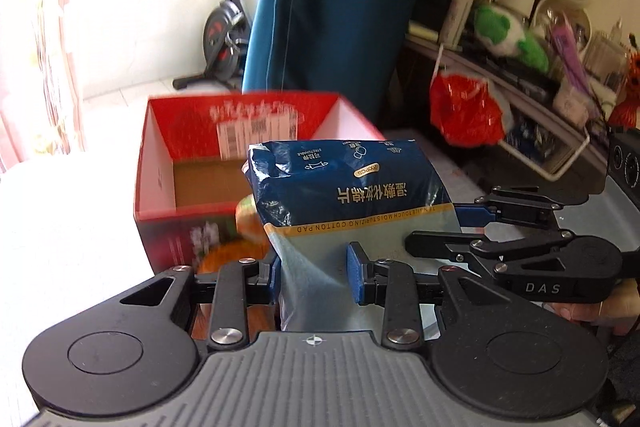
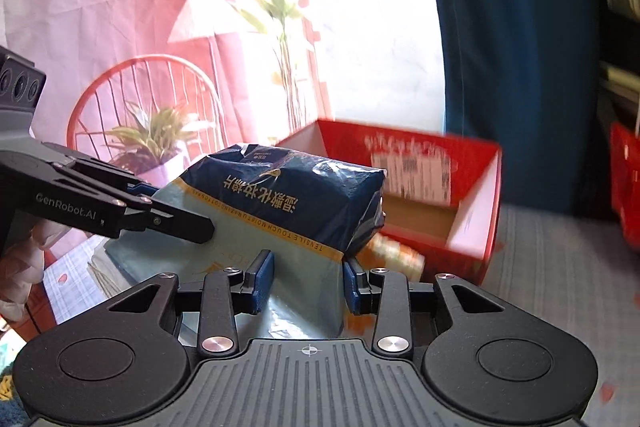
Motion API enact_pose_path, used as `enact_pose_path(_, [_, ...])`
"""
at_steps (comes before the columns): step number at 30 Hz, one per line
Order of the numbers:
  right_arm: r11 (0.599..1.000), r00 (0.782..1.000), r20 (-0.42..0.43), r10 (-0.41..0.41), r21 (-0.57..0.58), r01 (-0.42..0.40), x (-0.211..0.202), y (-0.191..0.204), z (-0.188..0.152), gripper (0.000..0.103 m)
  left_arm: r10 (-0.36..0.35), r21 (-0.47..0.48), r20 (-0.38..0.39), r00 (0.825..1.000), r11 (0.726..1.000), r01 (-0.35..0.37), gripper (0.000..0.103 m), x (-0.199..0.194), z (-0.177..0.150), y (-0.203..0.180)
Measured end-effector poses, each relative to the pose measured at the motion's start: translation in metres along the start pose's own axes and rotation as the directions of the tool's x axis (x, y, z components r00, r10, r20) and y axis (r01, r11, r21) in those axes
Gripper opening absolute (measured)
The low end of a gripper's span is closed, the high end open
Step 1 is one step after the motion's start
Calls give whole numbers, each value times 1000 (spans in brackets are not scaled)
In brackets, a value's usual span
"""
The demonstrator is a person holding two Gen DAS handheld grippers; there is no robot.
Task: Organize soft objects
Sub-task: 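Lift the bag into the red box and open both grippers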
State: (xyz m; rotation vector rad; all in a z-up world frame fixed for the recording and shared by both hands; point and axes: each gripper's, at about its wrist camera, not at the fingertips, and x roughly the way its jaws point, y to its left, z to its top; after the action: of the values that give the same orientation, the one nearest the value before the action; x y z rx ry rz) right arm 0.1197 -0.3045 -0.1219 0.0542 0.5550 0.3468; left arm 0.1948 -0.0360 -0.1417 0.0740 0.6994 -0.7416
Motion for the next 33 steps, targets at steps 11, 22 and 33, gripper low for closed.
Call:
enact_pose_path(11, [959,985,127,-121,-241,149,50,-29,84,33,29,-59,146,989,998,-21,35,38,91,27])
enact_pose_path(22, [900,977,61,-203,-382,210,142,-49,73,33,44,-77,70,997,996,-38,36,114,110,55])
enact_pose_path(33, [934,965,-142,-221,-315,167,196,-87,43,33,-66,-33,-157,985,998,61,36,171,110,55])
